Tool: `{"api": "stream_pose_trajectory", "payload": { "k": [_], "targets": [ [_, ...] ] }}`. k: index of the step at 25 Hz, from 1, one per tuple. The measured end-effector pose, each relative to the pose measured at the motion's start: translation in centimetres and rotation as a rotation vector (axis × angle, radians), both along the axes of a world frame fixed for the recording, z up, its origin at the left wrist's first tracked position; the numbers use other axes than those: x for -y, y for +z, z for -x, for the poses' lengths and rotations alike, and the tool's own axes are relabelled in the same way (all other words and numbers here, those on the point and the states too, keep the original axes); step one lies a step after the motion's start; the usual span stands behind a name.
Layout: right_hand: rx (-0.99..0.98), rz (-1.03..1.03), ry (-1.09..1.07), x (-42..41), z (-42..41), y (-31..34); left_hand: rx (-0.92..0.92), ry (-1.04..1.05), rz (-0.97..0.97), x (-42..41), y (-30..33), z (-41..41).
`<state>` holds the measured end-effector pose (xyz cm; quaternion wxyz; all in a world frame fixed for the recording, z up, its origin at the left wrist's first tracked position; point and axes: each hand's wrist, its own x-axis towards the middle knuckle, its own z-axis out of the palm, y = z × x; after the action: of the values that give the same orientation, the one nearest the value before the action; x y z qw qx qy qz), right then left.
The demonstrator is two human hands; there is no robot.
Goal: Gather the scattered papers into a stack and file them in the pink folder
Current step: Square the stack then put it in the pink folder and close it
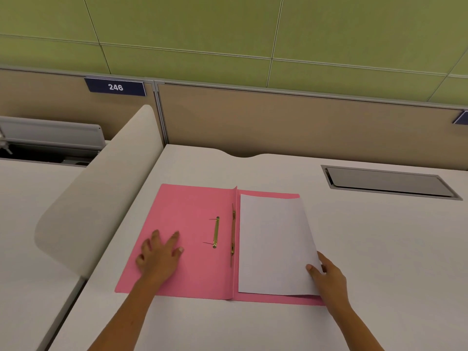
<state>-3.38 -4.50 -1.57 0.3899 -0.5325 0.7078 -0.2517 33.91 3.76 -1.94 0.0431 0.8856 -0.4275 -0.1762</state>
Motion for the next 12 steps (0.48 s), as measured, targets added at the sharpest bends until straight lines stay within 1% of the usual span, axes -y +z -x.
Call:
{"api": "stream_pose_trajectory", "payload": {
  "k": [1,2,4,5,6,9,12],
  "targets": [
    [-0.003,0.006,-0.005,-0.1,0.2,0.0,0.013,0.043,0.022,0.0,0.1,-0.2],
    [-0.004,0.017,-0.004,-0.3,0.2,0.1,0.019,0.13,0.04,0.0,0.3,-0.6],
    [-0.01,0.04,-0.011,-0.6,0.0,0.2,-0.001,0.356,0.06,-0.2,0.8,-1.4],
    [-0.013,0.048,-0.015,-0.7,-0.1,0.3,-0.005,0.437,0.064,-0.3,1.0,-1.7],
    [-0.017,0.055,-0.016,-0.7,-0.3,0.4,0.003,0.481,0.065,-0.4,1.1,-1.9],
    [-0.039,0.057,0.002,-0.5,-0.5,0.5,-0.009,0.526,0.075,-0.3,1.4,-2.2],
    [-0.064,0.041,0.026,0.0,-0.5,0.1,-0.106,0.589,0.098,-0.2,1.9,-2.8]
  ]
}}
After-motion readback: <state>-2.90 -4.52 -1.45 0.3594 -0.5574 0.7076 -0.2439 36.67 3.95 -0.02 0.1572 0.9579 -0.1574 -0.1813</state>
